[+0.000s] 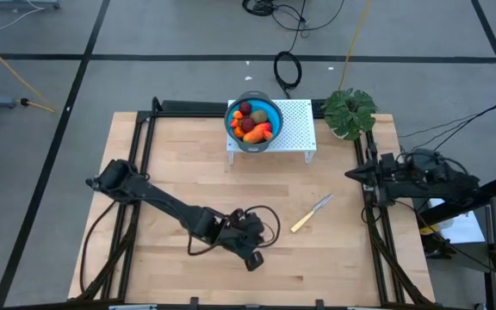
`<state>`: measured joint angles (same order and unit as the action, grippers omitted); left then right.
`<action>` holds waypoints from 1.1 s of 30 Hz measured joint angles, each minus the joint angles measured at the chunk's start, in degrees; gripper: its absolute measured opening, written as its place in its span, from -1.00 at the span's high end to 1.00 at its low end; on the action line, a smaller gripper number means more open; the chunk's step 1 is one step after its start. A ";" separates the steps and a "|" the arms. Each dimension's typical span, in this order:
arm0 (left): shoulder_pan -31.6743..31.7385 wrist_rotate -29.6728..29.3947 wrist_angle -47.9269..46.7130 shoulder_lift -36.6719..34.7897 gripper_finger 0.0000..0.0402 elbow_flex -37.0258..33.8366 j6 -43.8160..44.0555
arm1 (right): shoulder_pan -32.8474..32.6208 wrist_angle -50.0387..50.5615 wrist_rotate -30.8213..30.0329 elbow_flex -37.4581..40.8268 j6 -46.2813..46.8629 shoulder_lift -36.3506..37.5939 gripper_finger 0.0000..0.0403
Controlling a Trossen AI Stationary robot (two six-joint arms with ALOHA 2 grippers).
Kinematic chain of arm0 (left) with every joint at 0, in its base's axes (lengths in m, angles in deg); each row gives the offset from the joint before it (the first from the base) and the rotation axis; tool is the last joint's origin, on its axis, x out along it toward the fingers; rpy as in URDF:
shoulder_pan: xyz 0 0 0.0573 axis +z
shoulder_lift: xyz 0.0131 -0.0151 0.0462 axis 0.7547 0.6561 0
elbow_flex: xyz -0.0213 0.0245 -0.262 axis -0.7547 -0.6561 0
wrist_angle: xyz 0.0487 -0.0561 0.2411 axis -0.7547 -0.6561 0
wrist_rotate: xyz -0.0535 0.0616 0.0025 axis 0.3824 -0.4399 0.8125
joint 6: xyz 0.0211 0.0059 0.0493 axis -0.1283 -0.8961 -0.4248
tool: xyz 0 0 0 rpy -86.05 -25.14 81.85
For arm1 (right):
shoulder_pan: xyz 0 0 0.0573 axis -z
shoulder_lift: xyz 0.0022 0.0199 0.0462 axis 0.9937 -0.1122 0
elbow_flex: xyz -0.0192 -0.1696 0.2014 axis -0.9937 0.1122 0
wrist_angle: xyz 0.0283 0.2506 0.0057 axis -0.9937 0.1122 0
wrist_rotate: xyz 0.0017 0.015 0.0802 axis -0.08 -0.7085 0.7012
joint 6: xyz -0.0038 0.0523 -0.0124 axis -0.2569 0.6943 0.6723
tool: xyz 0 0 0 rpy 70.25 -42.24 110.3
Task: Pick & Place Fruit
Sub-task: Put the pear into the blue strainer bowl on the shelf
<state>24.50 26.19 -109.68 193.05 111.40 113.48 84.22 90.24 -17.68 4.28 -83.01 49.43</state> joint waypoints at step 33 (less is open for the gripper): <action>4.66 2.61 -5.65 5.52 -0.51 -0.09 17.96 | -0.02 -12.31 1.37 12.90 -2.85 -0.02 1.00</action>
<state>29.16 28.80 -115.33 198.57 111.31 131.44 84.20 77.93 -16.30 17.19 -85.85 49.41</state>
